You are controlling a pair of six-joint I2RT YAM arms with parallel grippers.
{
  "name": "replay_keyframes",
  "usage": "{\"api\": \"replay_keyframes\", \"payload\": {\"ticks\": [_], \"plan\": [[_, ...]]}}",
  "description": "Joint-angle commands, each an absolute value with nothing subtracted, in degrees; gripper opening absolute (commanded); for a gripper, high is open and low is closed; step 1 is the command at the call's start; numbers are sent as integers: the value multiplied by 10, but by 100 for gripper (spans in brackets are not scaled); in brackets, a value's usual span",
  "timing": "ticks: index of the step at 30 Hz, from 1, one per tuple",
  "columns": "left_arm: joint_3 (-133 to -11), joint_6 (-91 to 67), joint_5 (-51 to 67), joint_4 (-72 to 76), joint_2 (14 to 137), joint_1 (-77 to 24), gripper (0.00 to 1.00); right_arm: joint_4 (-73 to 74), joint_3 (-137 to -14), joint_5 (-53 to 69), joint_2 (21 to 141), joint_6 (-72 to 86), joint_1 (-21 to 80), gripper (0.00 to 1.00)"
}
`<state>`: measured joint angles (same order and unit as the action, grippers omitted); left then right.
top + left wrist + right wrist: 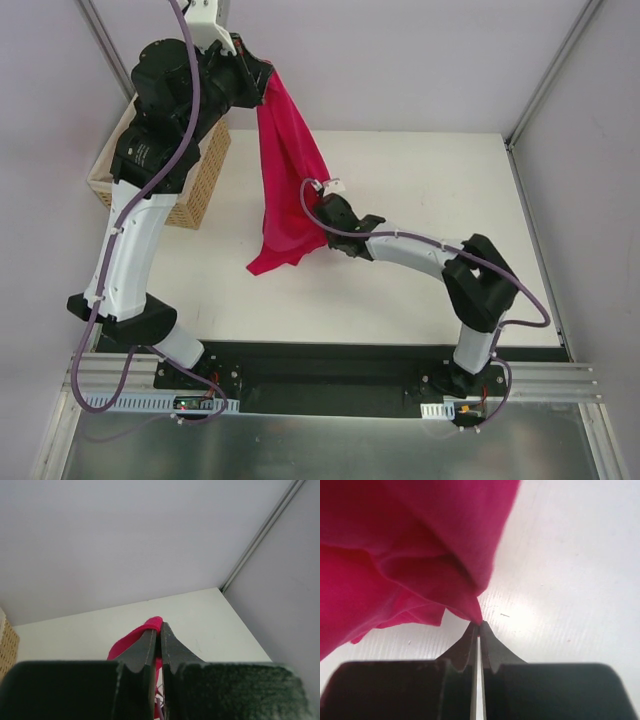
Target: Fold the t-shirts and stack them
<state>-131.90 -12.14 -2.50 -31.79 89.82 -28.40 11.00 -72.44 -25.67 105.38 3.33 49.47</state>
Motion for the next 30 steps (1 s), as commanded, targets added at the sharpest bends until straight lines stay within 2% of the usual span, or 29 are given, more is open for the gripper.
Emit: {"api": "replay_keyframes", "payload": {"ticks": [1,10,18,22,30], "plan": [[-1308,-105,-33,-273,860,-277,0,121,-744,-316,932,-26,502,1],[-1303,-121,-18,-274,817,-277,0,220,-916,-411,758,-166,531,1],[-1307,-168,36,-273,730,-277,0,287,-1033,-463,653,-264,627,1],[-1310,-191,76,-265,687,-277,0,301,-1056,-456,596,-278,687,1],[-1272,-226,106,-218,567,-277,0,341,-1106,-374,524,-280,690,1]]}}
